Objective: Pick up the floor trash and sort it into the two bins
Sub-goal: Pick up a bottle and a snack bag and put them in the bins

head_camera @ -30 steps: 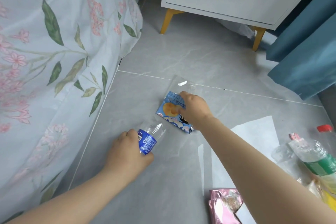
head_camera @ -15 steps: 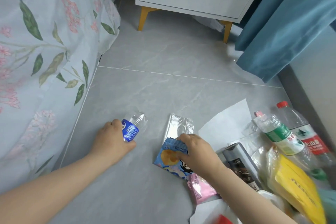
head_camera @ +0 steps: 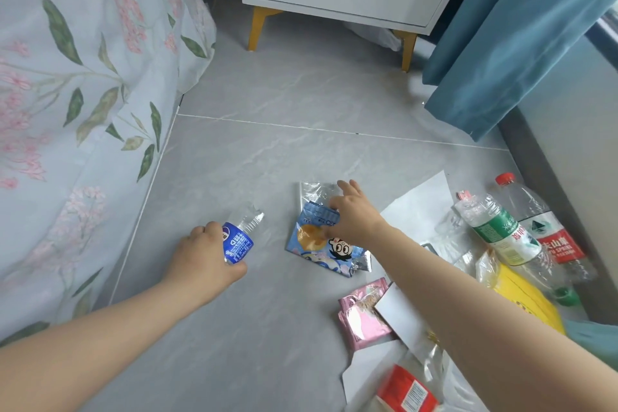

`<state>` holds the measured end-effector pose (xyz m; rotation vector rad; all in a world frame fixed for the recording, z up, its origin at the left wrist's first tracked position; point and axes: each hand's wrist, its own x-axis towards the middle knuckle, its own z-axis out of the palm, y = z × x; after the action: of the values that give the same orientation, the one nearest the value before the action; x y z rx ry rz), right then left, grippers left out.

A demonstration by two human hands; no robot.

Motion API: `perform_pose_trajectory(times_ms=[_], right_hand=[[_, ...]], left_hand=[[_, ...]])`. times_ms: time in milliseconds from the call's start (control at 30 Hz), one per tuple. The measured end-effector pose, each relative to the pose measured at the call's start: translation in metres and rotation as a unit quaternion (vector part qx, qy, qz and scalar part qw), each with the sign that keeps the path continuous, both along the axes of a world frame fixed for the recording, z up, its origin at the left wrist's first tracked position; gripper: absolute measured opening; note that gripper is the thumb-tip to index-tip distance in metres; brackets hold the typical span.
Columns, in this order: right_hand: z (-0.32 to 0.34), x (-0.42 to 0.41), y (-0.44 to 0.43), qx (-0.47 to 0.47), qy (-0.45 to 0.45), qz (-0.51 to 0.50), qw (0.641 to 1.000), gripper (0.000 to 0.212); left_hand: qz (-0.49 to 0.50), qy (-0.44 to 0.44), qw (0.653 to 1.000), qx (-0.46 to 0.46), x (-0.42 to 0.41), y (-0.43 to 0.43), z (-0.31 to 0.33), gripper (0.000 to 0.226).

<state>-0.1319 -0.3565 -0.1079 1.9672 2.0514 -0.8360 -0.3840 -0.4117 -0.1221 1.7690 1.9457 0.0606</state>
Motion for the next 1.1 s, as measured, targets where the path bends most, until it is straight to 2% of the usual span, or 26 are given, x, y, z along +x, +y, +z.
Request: perform_pose_trajectory(times_ms=[133,300,333,367,433,467,533,667,733,833,900,1000,1100], right_hand=[[0.003,-0.007,0.008,0.017,-0.022,0.01,1.0,0.06],[0.002,-0.012,0.01,0.017,0.021,-0.025,0.999,0.099],[0.001,-0.013,0.009,0.011,0.029,-0.039,0.999,0.096],[0.001,-0.013,0.007,0.012,0.044,-0.045,0.998,0.083],[0.005,-0.01,0.001,0.052,0.099,-0.066,0.992,0.035],[0.01,-0.009,-0.004,0.074,0.133,-0.081,0.985,0.026],[0.027,-0.005,-0.018,0.108,0.185,-0.098,0.972,0.043],[0.072,0.022,-0.051,0.125,0.287,-0.166,0.935,0.025],[0.084,0.039,-0.062,0.077,0.267,-0.146,0.949,0.019],[0.076,0.052,-0.078,-0.025,0.151,-0.061,0.986,0.034],[0.056,0.051,-0.09,-0.066,0.089,-0.02,0.994,0.034],[0.03,0.048,-0.106,-0.072,0.077,-0.016,0.994,0.02],[0.016,0.044,-0.114,-0.029,0.102,-0.02,0.994,0.028]], left_hand=[[-0.005,0.001,1.0,0.005,0.0,0.0,-0.001,0.043],[-0.011,0.005,1.0,0.009,-0.001,0.001,-0.003,0.045],[-0.011,0.006,1.0,0.011,-0.001,0.001,-0.004,0.045],[-0.013,0.006,1.0,0.013,-0.002,0.001,-0.004,0.045],[-0.019,0.012,1.0,0.014,-0.001,0.001,-0.005,0.045],[-0.023,0.015,0.999,0.015,-0.001,0.001,-0.005,0.046],[-0.029,0.022,0.999,0.018,0.0,0.001,-0.006,0.046],[-0.031,0.023,0.999,0.016,0.0,0.0,-0.005,0.046],[-0.031,0.021,0.999,0.015,0.0,0.0,-0.005,0.046],[-0.032,0.026,0.999,0.013,0.0,0.0,-0.005,0.046],[-0.034,0.028,0.999,0.013,0.001,0.0,-0.004,0.046],[-0.038,0.033,0.999,0.01,0.001,0.0,-0.004,0.048],[-0.041,0.039,0.998,0.007,0.0,-0.002,-0.004,0.048]])
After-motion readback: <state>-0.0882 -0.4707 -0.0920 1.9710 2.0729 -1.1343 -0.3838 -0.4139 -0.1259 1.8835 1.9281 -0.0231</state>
